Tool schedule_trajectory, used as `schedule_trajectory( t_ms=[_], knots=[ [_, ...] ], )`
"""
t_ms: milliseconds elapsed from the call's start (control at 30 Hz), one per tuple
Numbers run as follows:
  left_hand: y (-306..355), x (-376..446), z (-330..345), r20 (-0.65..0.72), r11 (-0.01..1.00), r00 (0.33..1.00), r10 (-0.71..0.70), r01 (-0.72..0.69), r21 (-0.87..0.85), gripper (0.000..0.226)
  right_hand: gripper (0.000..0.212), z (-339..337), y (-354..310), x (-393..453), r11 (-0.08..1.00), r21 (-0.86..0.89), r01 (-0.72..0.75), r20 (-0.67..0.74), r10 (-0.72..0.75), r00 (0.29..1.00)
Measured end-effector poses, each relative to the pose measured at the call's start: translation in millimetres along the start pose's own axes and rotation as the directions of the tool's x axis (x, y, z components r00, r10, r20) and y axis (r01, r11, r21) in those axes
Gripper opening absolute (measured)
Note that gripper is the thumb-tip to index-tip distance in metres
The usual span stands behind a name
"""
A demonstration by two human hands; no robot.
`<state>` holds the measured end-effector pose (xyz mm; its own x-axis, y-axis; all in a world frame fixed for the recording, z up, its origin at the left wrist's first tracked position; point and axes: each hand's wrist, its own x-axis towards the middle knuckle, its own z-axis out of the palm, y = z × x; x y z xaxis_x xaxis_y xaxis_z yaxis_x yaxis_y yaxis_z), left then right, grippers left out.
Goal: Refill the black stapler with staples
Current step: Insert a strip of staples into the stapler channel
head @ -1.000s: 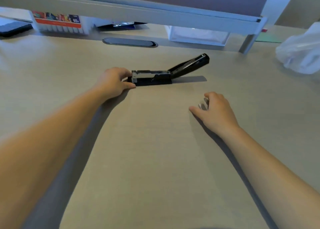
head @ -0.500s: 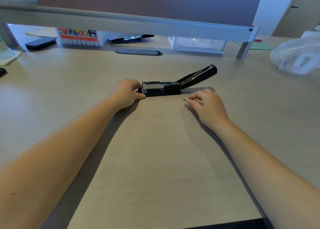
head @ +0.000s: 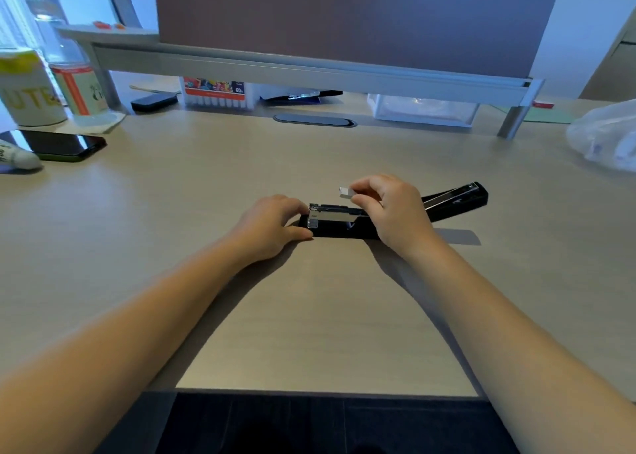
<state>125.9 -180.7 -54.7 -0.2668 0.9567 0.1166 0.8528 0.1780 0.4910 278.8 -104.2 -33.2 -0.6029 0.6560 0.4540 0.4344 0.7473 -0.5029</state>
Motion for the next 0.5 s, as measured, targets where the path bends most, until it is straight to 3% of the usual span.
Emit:
schedule_trajectory(
  t_ms=[500],
  knots=[
    [-6.3, 4.7, 1.6, 0.004, 1.000, 1.000, 0.014, -0.014, 0.006, 0.039, 0.020, 9.3, 5.8, 3.0, 0.998, -0.041, 0.057, 0.102, -0.053, 0.993]
  ],
)
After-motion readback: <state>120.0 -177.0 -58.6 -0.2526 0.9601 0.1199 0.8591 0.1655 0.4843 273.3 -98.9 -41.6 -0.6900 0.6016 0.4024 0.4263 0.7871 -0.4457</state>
